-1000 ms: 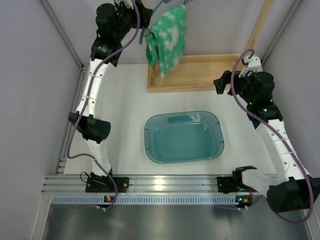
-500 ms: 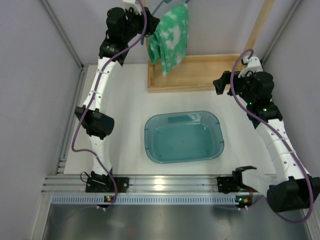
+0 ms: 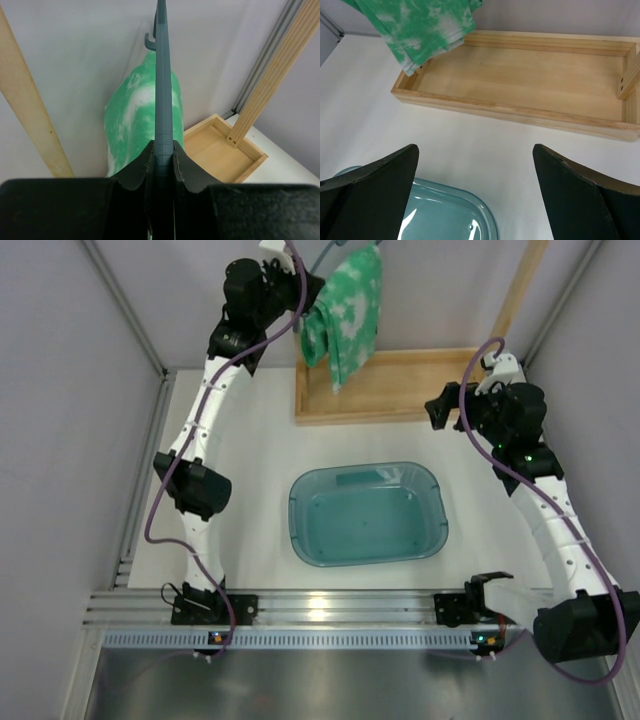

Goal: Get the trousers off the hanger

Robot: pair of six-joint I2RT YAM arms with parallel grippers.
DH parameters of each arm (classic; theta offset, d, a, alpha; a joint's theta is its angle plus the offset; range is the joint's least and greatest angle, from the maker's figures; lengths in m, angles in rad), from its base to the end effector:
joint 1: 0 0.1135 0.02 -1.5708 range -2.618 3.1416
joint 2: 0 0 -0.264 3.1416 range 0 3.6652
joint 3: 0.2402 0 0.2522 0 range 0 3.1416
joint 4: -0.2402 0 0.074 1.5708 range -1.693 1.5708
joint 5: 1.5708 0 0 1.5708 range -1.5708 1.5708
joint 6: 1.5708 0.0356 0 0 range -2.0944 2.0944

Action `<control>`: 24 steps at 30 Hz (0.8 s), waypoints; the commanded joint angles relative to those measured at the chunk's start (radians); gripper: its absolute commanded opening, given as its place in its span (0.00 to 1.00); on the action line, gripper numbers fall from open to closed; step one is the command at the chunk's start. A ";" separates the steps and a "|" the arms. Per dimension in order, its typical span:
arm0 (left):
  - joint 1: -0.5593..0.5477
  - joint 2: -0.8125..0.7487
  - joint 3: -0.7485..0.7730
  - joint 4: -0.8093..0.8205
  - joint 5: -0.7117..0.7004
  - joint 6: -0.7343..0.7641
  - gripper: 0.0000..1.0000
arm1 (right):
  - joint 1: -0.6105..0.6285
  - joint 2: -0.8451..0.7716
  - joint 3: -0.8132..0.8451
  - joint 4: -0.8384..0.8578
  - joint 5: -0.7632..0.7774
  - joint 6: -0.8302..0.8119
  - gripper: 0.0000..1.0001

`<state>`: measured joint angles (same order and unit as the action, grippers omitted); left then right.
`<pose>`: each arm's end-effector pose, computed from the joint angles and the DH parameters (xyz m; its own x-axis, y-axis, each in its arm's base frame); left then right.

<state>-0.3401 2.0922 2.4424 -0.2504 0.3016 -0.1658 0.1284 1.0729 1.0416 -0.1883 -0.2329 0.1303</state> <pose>0.4381 -0.1662 0.4936 -0.0059 -0.1651 -0.9863 0.6045 0.7851 -0.1350 0.2436 0.0397 0.3741 -0.2594 0.0940 -0.9612 -0.3170 0.9318 0.1767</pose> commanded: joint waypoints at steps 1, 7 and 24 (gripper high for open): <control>0.000 -0.069 -0.075 0.201 -0.042 0.006 0.00 | 0.011 0.001 0.023 0.023 -0.009 -0.020 0.99; -0.002 -0.141 -0.183 0.421 -0.073 -0.052 0.00 | 0.011 0.001 0.032 0.023 -0.005 -0.021 0.99; -0.007 -0.158 -0.103 0.557 -0.078 -0.064 0.00 | 0.011 -0.022 0.021 0.044 0.004 0.008 0.99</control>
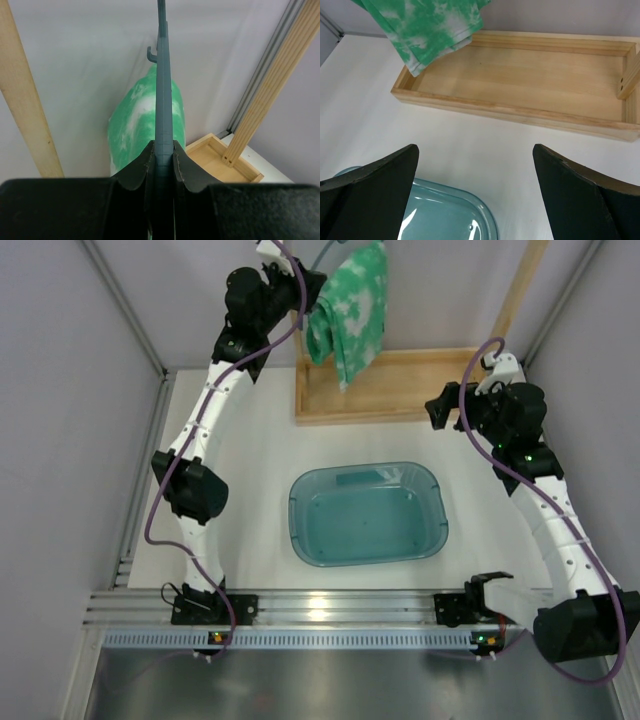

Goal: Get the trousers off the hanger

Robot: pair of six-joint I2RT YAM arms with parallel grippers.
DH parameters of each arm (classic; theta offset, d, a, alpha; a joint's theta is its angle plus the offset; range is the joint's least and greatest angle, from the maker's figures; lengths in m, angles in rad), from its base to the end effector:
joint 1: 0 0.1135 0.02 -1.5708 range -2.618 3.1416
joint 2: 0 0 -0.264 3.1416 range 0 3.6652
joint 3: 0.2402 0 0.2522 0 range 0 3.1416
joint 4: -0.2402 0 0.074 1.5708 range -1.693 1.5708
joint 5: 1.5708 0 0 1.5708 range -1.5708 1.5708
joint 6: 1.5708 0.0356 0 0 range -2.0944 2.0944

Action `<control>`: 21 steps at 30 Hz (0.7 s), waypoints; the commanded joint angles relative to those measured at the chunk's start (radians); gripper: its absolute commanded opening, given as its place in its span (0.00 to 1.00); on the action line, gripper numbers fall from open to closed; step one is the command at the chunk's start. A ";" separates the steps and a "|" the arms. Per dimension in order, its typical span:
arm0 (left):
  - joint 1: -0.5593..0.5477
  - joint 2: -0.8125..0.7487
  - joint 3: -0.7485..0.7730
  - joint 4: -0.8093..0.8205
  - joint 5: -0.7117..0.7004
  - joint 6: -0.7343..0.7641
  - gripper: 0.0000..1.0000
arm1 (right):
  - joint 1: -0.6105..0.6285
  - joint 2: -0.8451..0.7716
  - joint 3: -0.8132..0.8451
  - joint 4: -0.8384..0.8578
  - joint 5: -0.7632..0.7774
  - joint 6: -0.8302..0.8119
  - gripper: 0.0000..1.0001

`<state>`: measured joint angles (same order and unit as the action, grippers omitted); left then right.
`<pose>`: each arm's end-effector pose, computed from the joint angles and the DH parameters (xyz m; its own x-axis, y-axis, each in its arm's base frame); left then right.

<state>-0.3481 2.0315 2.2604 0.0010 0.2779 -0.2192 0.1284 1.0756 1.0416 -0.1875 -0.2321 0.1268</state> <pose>0.4363 -0.1687 0.4887 0.0832 -0.2526 -0.9640 0.6119 0.7765 -0.1507 0.2443 0.0398 0.3736 -0.2600 0.0905 -0.9613 -0.3168 0.9325 0.1735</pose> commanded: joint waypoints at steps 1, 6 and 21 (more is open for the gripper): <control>0.001 -0.106 0.079 0.316 -0.051 -0.008 0.00 | 0.010 -0.026 0.018 0.045 0.004 0.016 0.99; -0.005 -0.117 0.111 0.335 -0.060 0.020 0.00 | 0.010 -0.043 0.006 0.056 0.017 0.034 0.99; -0.006 -0.162 0.152 0.332 -0.068 0.052 0.00 | 0.014 -0.049 0.026 0.086 0.016 0.086 0.99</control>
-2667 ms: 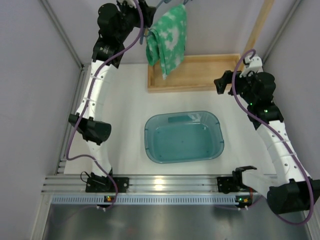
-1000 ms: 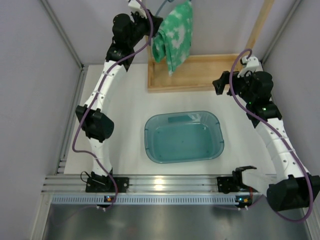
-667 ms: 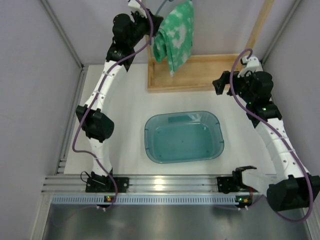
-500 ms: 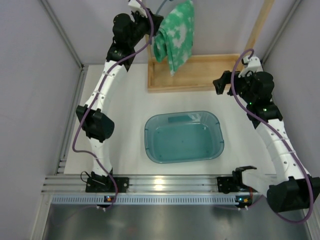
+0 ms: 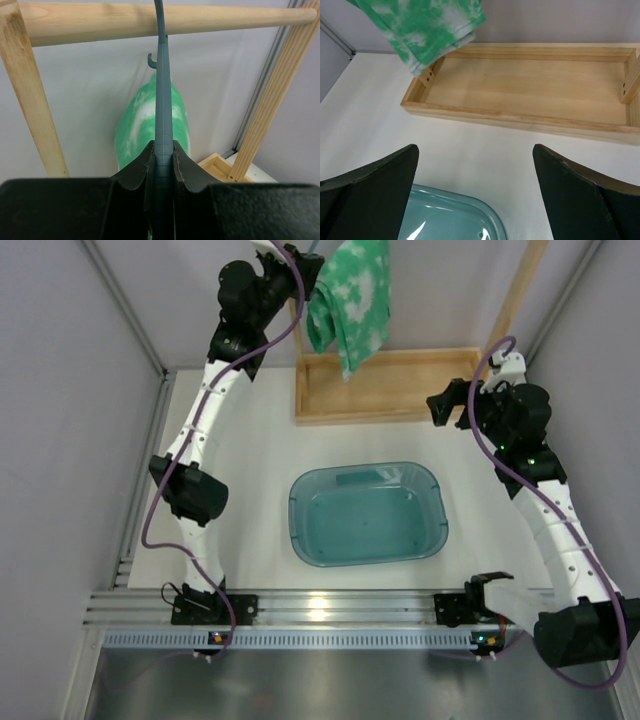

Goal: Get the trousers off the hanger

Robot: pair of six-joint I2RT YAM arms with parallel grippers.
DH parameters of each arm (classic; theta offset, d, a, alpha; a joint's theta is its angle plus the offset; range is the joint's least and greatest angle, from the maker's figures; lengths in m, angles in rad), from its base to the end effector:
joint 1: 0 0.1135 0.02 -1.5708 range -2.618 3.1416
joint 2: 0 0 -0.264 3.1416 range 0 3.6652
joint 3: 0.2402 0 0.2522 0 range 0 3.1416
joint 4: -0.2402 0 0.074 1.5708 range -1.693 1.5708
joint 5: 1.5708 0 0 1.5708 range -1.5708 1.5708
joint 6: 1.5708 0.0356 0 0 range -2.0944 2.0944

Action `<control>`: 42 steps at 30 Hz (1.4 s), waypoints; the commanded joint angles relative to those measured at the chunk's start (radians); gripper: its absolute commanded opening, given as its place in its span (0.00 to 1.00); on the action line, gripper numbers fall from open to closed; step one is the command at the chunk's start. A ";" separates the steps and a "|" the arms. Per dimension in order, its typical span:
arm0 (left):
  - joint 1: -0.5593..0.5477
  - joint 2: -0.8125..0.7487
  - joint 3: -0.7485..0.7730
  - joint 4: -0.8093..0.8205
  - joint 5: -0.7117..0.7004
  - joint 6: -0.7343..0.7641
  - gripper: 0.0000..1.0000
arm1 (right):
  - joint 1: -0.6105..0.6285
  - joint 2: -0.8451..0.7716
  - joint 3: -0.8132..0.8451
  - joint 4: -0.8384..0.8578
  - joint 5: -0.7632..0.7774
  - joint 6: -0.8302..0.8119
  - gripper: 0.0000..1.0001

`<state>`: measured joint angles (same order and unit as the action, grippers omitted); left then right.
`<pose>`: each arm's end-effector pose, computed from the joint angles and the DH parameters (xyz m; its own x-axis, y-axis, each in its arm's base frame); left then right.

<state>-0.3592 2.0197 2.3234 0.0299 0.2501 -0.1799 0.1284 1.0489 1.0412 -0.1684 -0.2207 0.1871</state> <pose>0.4209 -0.1675 0.5174 0.2015 -0.2608 -0.9441 0.6053 0.7909 -0.0893 0.2379 0.0386 0.3814 -0.2337 0.1528 -0.9602 -0.3005 0.9279 0.2208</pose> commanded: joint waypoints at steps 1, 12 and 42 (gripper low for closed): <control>0.005 -0.153 0.094 0.271 -0.034 0.013 0.00 | 0.017 -0.023 0.029 0.079 0.004 0.026 0.99; 0.005 -0.314 -0.079 0.186 -0.038 -0.016 0.00 | 0.131 0.095 0.149 0.144 0.012 -0.005 0.99; -0.018 -0.716 -0.576 0.068 -0.121 -0.075 0.00 | 0.707 0.364 0.494 0.154 0.424 -0.283 0.99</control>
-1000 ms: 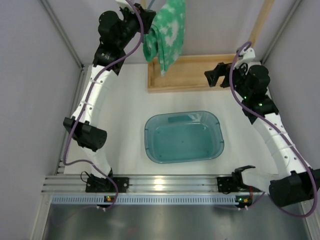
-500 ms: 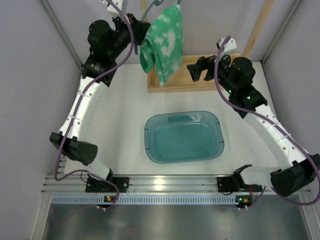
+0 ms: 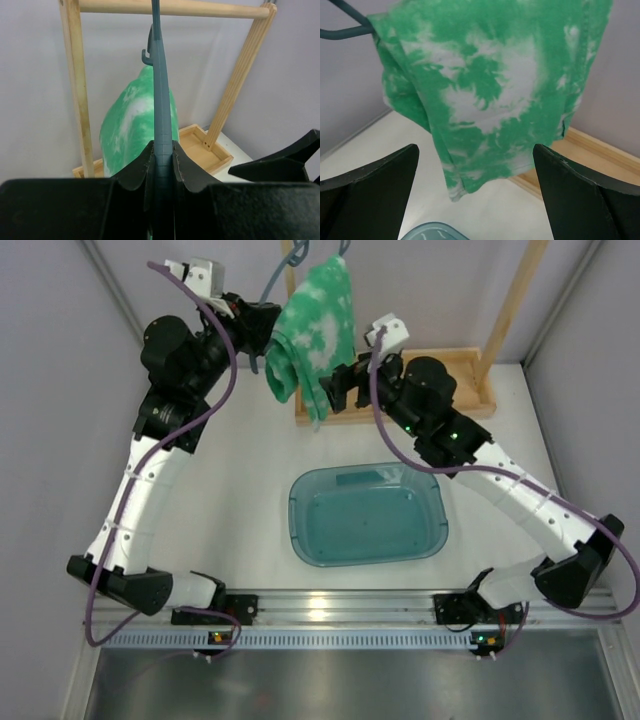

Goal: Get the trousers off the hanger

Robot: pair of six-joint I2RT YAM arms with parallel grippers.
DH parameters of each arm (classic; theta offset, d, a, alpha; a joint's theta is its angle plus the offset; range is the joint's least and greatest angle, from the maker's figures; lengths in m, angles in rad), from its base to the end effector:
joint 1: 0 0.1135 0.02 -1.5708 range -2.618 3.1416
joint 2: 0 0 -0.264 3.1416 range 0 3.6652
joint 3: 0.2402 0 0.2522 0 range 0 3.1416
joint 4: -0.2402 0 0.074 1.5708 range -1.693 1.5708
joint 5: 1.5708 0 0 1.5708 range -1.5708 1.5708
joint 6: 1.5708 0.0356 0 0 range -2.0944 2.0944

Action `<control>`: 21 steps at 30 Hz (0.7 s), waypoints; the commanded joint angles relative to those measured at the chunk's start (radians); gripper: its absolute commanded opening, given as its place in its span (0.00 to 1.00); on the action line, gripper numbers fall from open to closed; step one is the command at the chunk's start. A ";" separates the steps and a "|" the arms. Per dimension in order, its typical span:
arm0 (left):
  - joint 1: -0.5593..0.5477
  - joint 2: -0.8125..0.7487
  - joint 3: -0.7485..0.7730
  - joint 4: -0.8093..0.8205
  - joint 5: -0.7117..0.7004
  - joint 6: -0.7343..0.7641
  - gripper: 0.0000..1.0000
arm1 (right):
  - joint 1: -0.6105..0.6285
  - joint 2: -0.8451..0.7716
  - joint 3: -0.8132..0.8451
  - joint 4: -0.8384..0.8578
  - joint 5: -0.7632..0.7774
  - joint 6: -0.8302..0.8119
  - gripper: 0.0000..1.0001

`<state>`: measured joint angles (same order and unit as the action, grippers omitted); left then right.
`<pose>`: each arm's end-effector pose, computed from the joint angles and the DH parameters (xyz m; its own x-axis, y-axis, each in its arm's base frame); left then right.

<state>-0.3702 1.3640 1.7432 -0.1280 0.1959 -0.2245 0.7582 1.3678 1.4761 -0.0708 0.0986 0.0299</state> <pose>0.2554 -0.1066 0.5454 0.1078 -0.2761 -0.9551 0.5689 0.8049 -0.1685 0.2298 0.2128 0.4623 0.0089 0.0494 -0.9987 -0.6134 0.7891 0.0336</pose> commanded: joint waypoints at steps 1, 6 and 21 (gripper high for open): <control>-0.013 -0.068 -0.019 0.226 -0.079 -0.041 0.00 | 0.122 0.063 0.087 0.062 0.166 -0.157 1.00; -0.039 -0.108 -0.037 0.183 -0.153 -0.042 0.00 | 0.185 0.163 0.187 0.080 0.256 -0.220 0.99; -0.110 -0.131 -0.036 0.146 -0.228 -0.082 0.00 | 0.204 0.280 0.311 0.088 0.274 -0.265 0.99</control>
<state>-0.4492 1.2957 1.6470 -0.2043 0.0078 -0.3038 0.9424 1.6352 1.7428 -0.0284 0.3729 -0.2176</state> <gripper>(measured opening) 0.186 0.993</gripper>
